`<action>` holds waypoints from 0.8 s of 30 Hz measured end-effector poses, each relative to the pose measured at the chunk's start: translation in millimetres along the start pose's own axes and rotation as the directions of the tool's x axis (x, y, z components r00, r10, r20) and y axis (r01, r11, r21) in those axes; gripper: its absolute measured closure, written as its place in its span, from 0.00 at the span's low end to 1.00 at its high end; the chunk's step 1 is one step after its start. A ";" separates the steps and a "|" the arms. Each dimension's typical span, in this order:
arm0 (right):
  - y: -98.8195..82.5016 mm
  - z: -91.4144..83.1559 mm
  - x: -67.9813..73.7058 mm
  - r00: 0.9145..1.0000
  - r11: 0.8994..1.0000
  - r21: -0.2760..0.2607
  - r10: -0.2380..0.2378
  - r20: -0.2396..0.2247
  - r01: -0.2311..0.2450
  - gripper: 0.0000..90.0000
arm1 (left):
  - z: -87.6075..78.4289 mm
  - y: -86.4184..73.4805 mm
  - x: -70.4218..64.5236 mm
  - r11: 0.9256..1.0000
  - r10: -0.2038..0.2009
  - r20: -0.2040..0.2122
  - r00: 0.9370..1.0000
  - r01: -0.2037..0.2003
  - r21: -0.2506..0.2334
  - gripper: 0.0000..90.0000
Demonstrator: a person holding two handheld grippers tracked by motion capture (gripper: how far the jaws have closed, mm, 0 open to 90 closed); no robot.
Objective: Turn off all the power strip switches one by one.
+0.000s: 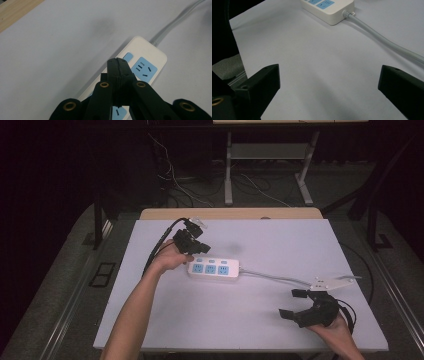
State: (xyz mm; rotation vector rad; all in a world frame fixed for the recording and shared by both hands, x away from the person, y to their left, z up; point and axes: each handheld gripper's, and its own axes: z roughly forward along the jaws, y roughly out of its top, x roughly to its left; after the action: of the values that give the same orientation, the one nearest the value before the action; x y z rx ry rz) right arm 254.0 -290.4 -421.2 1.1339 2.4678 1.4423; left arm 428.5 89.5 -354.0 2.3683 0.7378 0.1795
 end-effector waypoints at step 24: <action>-0.3 0.8 -0.1 1.000 1.000 0.007 0.000 -0.003 0.000 0.04 | 30.1 -1.6 -4.3 0.999 0.027 0.024 0.999 -0.029 0.046 1.00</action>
State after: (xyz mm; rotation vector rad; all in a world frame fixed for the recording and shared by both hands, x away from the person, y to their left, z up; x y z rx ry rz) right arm 254.2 -290.0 -421.9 1.1334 2.4763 1.4378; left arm 433.4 71.9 -378.4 2.4213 0.7049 0.1475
